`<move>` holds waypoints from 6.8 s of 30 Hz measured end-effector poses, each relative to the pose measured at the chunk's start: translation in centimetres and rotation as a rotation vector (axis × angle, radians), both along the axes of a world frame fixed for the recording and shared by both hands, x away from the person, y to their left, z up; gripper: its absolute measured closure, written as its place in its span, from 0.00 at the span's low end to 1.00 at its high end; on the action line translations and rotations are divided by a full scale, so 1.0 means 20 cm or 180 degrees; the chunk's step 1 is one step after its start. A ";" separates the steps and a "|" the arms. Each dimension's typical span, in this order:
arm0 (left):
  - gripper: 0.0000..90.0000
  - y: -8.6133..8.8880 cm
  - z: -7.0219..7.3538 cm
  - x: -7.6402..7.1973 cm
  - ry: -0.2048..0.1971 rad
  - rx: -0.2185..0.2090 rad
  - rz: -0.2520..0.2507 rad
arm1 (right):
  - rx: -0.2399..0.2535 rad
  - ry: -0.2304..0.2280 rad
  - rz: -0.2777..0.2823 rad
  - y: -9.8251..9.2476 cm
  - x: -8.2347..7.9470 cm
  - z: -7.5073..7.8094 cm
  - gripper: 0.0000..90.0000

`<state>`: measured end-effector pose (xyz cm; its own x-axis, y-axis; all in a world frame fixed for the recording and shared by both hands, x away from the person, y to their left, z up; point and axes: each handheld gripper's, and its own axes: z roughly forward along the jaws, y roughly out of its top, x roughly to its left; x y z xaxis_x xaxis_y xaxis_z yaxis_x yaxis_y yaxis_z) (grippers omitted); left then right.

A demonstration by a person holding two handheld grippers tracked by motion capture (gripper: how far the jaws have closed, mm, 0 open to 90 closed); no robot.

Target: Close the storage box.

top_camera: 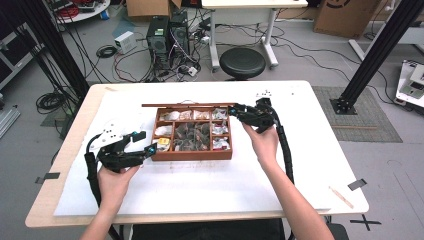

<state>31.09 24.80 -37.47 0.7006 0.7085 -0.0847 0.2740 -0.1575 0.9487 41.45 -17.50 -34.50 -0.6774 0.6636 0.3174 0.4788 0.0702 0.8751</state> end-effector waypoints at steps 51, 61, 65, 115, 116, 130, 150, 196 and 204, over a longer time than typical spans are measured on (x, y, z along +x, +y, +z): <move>0.40 -0.02 0.01 0.01 -0.0004 -0.0041 -0.0098 | -0.0251 -0.0152 0.0003 0.03 -0.23 -0.18 0.70; 0.40 -0.03 0.01 0.01 0.0007 -0.0053 -0.0108 | -0.0340 -0.0185 -0.0009 0.04 -0.25 -0.21 0.70; 0.40 -0.03 0.01 0.01 0.0005 -0.0051 -0.0110 | -0.0373 -0.0194 -0.0003 0.04 -0.27 -0.23 0.70; 0.40 -0.06 0.01 0.01 -0.0005 -0.0010 -0.0185 | -0.0726 -0.0052 -0.0006 0.04 -0.35 -0.38 0.70; 0.40 -0.06 0.01 0.01 -0.0006 -0.0004 -0.0188 | -0.0726 -0.0047 -0.0004 0.05 -0.35 -0.38 0.70; 0.40 -0.08 0.00 0.02 0.0002 0.0002 -0.0212 | -0.0848 0.0007 -0.0009 0.06 -0.35 -0.41 0.70; 0.40 -0.11 0.00 0.04 -0.0017 0.0057 -0.0241 | -0.0909 0.0109 0.0007 0.05 -0.36 -0.43 0.67; 0.33 -0.08 -0.01 0.09 -0.0091 0.0163 0.0077 | -0.0466 -0.0589 -0.0857 -0.47 -0.31 -0.20 0.34; 0.33 -0.04 -0.01 0.09 -0.0104 0.0133 0.0153 | -0.0524 -0.0603 -0.0815 -0.44 -0.31 -0.21 0.34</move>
<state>32.95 23.99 -37.68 0.6677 0.7438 -0.0320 0.2511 -0.1846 0.9502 35.34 -26.23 -38.66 -0.5191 0.8513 0.0766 0.3294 0.1165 0.9370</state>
